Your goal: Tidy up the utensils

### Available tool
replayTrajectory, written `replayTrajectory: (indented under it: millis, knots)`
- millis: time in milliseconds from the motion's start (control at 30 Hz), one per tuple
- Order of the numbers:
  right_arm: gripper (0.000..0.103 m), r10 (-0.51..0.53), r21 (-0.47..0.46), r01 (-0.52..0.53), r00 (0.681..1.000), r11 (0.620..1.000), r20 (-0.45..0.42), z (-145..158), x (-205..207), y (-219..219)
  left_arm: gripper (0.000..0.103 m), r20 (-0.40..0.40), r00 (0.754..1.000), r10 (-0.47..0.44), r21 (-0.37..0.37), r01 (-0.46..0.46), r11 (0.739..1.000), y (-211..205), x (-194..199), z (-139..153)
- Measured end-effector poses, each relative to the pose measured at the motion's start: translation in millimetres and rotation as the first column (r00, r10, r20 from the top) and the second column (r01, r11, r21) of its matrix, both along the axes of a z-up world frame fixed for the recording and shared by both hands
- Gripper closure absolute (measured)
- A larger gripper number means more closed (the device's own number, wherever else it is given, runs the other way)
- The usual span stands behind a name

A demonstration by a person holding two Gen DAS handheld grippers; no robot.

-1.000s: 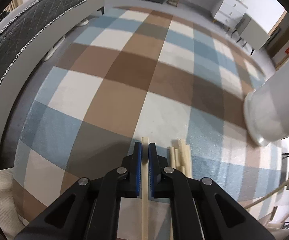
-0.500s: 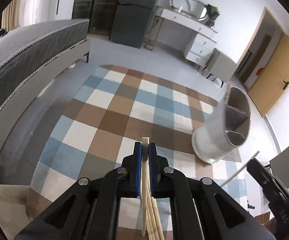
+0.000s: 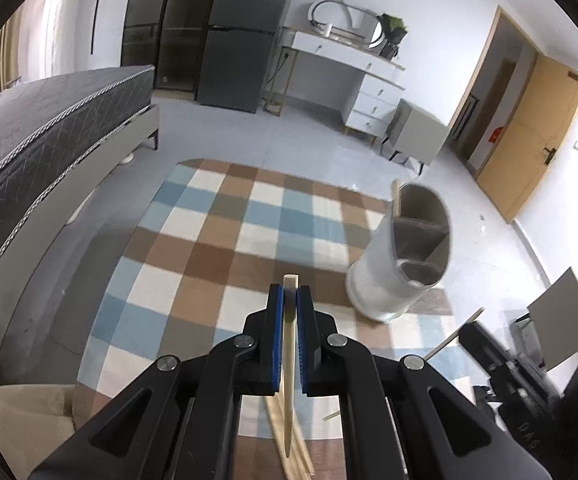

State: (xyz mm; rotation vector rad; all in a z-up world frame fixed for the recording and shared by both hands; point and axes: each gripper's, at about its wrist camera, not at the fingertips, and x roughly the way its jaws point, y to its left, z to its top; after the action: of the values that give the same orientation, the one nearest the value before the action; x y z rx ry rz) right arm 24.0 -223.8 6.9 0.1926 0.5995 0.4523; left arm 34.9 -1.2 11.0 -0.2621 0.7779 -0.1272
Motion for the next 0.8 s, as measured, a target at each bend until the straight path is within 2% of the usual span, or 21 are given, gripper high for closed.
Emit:
replayTrajectory:
  millis: [133, 300, 433, 700, 800]
  knots:
    - [0.1, -0.024, 0.016, 0.024, 1.0, 1.0, 0.019, 12, -2, -9, 0.101, 0.035, 0.999, -0.017, -0.03, 0.018, 0.999, -6, 4, 19]
    - [0.1, -0.004, 0.033, 0.003, 0.999, 0.999, 0.035, 28, 3, -18, 0.101, 0.07, 0.997, -0.029, -0.073, 0.034, 0.997, -15, 12, 41]
    - [0.1, 0.0, -0.002, 0.0, 0.998, 1.0, 0.067, 43, 6, -25, 0.101, 0.099, 0.994, -0.043, -0.106, 0.053, 0.993, -24, 22, 58]
    - [0.1, -0.019, -0.006, 0.019, 0.995, 1.0, 0.095, 77, 32, -60, 0.101, 0.145, 0.985, -0.092, -0.164, 0.116, 0.98, -47, 54, 83]
    - [0.1, -0.007, -0.043, 0.012, 0.992, 0.999, 0.123, 93, 44, -66, 0.101, 0.169, 0.982, -0.087, -0.191, 0.119, 0.974, -53, 72, 93]
